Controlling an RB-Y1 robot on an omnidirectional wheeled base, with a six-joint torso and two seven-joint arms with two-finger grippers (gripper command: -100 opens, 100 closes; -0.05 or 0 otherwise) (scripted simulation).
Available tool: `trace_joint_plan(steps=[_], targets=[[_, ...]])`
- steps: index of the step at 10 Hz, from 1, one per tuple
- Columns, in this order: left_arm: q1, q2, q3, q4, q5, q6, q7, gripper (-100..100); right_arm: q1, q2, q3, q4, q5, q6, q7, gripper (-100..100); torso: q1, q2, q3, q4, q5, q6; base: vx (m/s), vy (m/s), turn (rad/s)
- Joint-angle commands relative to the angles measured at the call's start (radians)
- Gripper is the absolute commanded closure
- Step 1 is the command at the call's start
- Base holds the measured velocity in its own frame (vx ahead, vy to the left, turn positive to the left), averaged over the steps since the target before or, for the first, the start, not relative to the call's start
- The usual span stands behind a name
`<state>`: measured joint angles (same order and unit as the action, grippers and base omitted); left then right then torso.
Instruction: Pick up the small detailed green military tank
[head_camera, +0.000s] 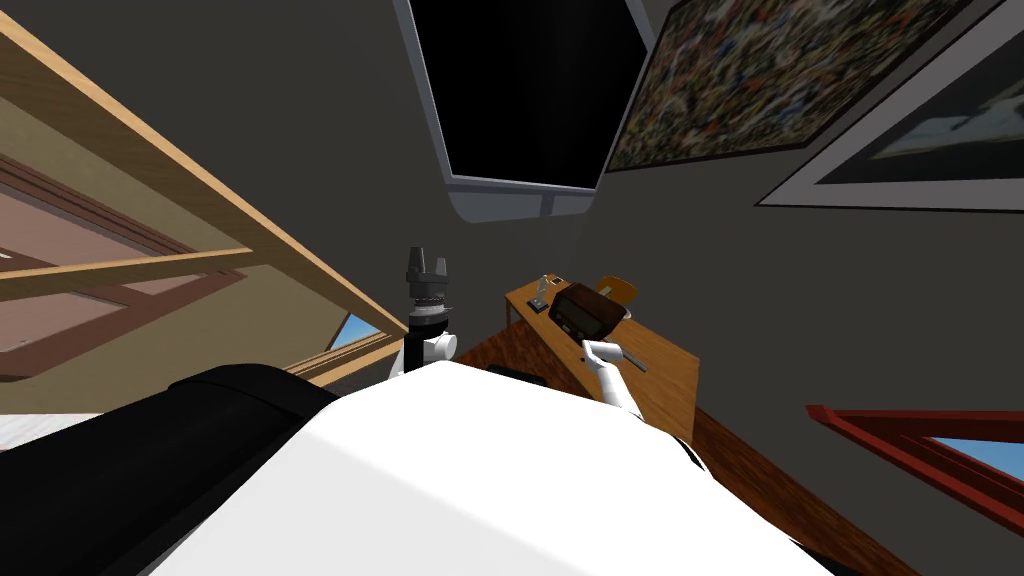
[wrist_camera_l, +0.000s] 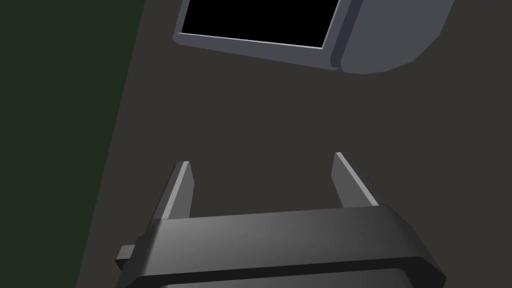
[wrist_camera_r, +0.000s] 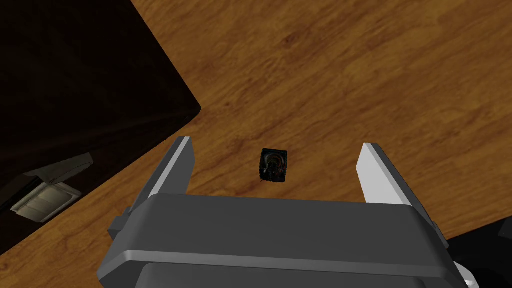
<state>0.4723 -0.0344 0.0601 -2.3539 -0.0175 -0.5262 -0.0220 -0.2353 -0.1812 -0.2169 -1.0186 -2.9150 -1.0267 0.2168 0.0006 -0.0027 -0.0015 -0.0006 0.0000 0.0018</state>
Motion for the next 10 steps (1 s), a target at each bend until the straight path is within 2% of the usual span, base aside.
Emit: trace_joint_plan(steps=[1,2,3,4,5,6,7,8,9,10], targets=[[0.000,0.000,0.000,0.000,0.000,0.000,0.000,0,-0.002,-0.002,-0.007,0.020,-0.046,-0.008,0.009,-100,0.000,0.000,0.000,0.000,0.000,0.000,0.012,-0.005,0.135],[0.000,0.000,0.000,0.000,0.000,0.000,0.000,0,-0.002,-0.001,-0.010,0.028,-0.060,-0.011,0.011,-100,0.000,0.000,0.000,0.000,0.000,0.000,0.009,-0.001,0.079],[0.000,0.000,0.000,0.000,0.000,0.000,0.000,0,-0.002,0.000,-0.007,0.020,-0.048,-0.011,0.008,-100,0.000,0.000,0.000,0.000,0.000,0.000,0.004,-0.001,0.012],[0.000,0.000,0.000,0.000,0.000,0.000,0.000,0,-0.002,0.000,-0.008,0.021,-0.050,-0.012,0.009,0,0.000,0.001,0.000,0.000,0.000,0.001,0.000,0.000,0.000],[0.000,0.000,0.000,0.000,0.000,0.000,0.000,0,0.000,0.003,-0.058,0.028,-0.057,0.010,0.058,-100,0.000,0.001,0.000,0.000,0.000,0.001,0.062,0.048,-0.119],[0.000,0.000,0.000,0.000,0.000,0.000,0.000,0,0.000,0.003,-0.073,0.028,-0.057,0.010,0.080,-100,0.003,-0.002,-0.001,0.000,0.001,0.001,0.073,0.066,-0.088],[0.000,0.000,0.000,0.000,0.000,0.000,0.000,0,0.000,0.003,-0.073,0.028,-0.057,0.010,0.095,-100,0.004,-0.003,-0.002,-0.001,0.001,0.001,0.039,0.037,0.010],[0.000,0.000,0.000,0.000,0.000,0.000,0.000,0,0.002,0.006,-0.119,0.034,-0.065,0.032,0.131,-100,0.003,-0.002,-0.001,-0.001,0.001,0.000,0.078,0.059,-0.106],[0.000,0.000,0.000,0.000,0.000,0.000,0.000,0,0.002,0.006,-0.139,0.034,-0.065,0.032,0.159,-100,0.004,-0.004,-0.002,-0.001,0.001,0.001,0.070,0.056,-0.078],[0.000,0.000,0.000,0.000,0.000,0.000,0.000,0,0.002,0.006,-0.139,0.034,-0.065,0.032,0.181,-100,0.004,-0.004,-0.002,-0.001,0.001,0.001,0.030,0.028,0.007]])
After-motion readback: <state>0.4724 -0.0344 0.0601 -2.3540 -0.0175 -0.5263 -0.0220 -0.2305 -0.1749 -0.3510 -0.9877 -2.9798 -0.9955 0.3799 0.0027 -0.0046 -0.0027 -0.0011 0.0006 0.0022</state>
